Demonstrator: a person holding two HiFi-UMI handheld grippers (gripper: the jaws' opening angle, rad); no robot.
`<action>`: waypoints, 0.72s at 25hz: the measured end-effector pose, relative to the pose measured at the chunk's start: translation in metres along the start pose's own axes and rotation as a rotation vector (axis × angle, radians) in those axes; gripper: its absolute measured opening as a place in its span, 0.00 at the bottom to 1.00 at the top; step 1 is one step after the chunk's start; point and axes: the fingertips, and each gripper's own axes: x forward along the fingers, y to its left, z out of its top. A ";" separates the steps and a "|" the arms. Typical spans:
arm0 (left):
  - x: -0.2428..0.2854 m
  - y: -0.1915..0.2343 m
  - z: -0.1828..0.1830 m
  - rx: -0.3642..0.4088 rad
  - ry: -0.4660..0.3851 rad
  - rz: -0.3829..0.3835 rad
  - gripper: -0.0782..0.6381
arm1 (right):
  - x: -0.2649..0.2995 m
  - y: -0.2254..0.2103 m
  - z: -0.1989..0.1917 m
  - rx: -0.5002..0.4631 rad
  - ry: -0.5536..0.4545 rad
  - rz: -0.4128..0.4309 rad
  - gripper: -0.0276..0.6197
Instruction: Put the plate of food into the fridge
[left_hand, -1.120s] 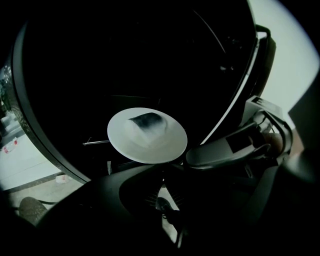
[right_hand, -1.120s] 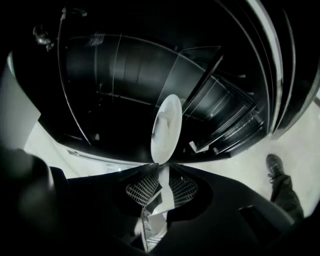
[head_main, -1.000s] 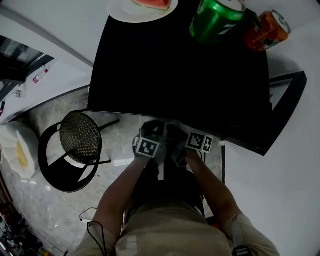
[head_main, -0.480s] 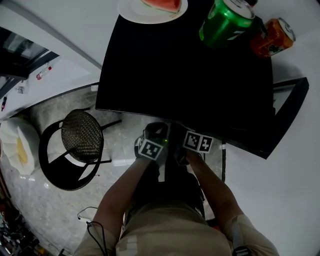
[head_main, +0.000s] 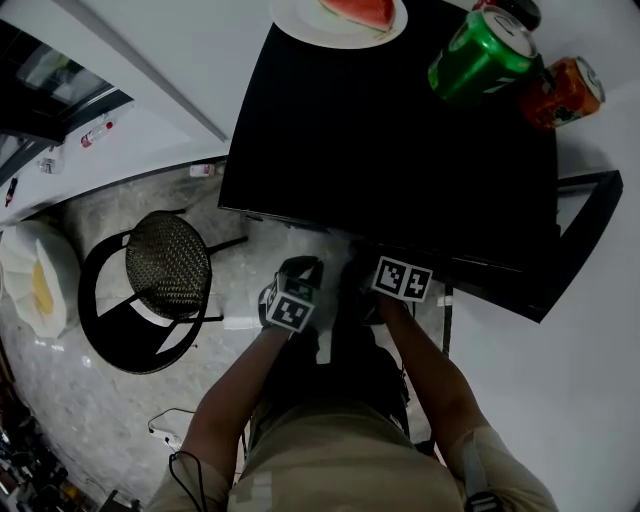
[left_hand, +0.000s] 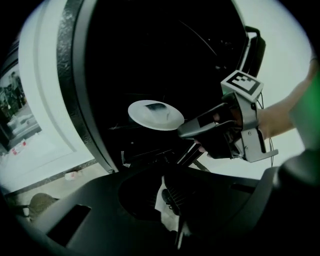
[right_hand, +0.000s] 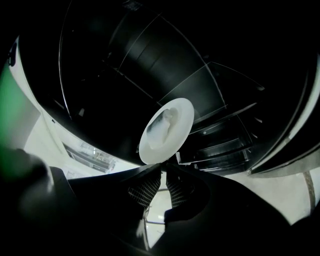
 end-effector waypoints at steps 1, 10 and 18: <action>-0.001 0.002 -0.001 -0.007 -0.003 0.004 0.13 | 0.001 0.000 0.001 -0.009 0.001 -0.003 0.11; -0.004 0.004 -0.006 -0.001 -0.022 0.017 0.13 | 0.011 0.003 0.012 -0.052 0.006 -0.022 0.11; -0.007 0.003 -0.013 0.006 -0.008 0.012 0.13 | 0.017 0.004 0.020 -0.075 0.001 -0.034 0.11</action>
